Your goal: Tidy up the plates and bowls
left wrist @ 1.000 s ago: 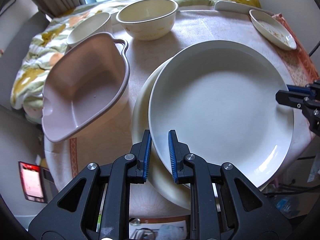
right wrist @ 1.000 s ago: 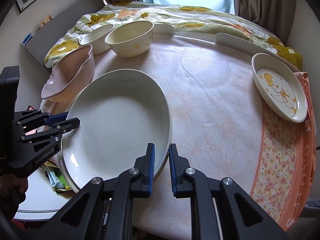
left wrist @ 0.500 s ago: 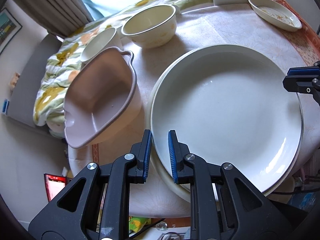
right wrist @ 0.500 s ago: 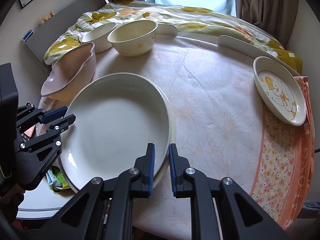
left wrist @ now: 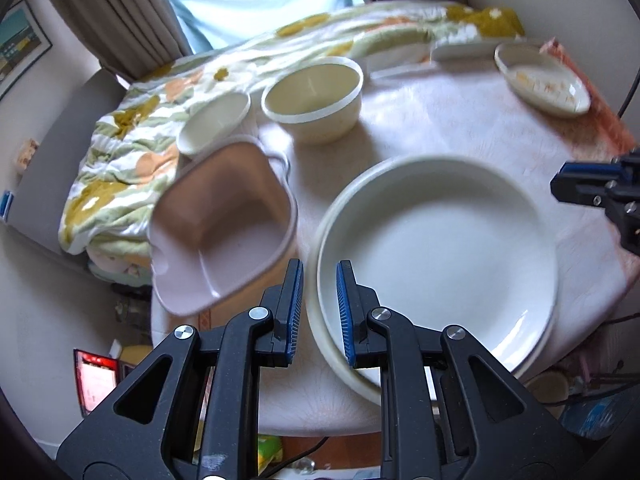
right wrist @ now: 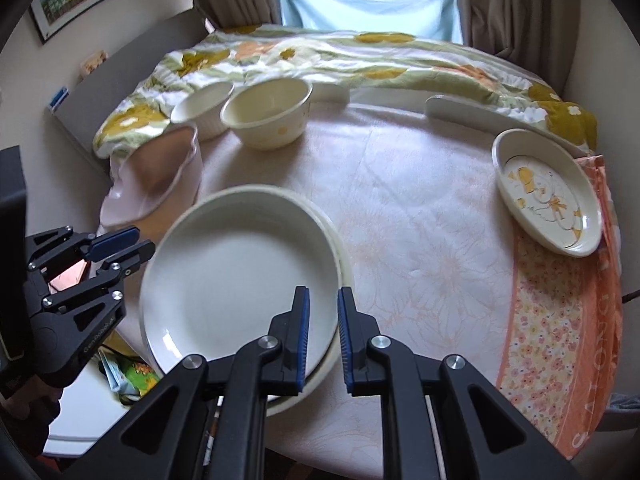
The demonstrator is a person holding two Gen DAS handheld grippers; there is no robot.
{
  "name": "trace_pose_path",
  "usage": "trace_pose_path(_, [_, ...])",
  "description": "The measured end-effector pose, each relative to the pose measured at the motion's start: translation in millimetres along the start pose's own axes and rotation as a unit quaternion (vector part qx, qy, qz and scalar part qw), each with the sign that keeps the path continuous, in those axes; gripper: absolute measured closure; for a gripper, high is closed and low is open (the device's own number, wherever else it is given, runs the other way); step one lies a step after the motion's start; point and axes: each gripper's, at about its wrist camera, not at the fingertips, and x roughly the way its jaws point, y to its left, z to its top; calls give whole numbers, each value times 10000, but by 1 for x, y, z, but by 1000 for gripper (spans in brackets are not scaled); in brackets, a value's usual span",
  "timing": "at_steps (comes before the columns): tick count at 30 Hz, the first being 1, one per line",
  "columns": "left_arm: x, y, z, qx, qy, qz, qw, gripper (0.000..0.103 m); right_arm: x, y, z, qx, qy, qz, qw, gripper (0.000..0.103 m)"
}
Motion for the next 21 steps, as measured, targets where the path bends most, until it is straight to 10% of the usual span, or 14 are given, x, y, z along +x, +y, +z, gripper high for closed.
trace_pose_path(6, [-33,7,52,-330,-459,-776,9954,83,-51,-27,6,536,-411,-14,9977,83])
trace_pose_path(7, [-35,4,63,-317,-505,-934,9938,79,-62,-34,4,657,-479,-132,9966,60])
trace_pose_path(9, [-38,-3,81,-263,-641,-1189,9905,16,-81,-48,-2,883,-614,-384,9935,3])
trace_pose_path(13, [-56,-26,113,-166,-1198,-1670,9785,0,-113,-76,-12,1183,-920,-679,9864,0])
trace_pose_path(21, [-17,-82,191,59,-622,-3004,9517,0,-134,-152,-10,2139,-1156,-1007,9648,0])
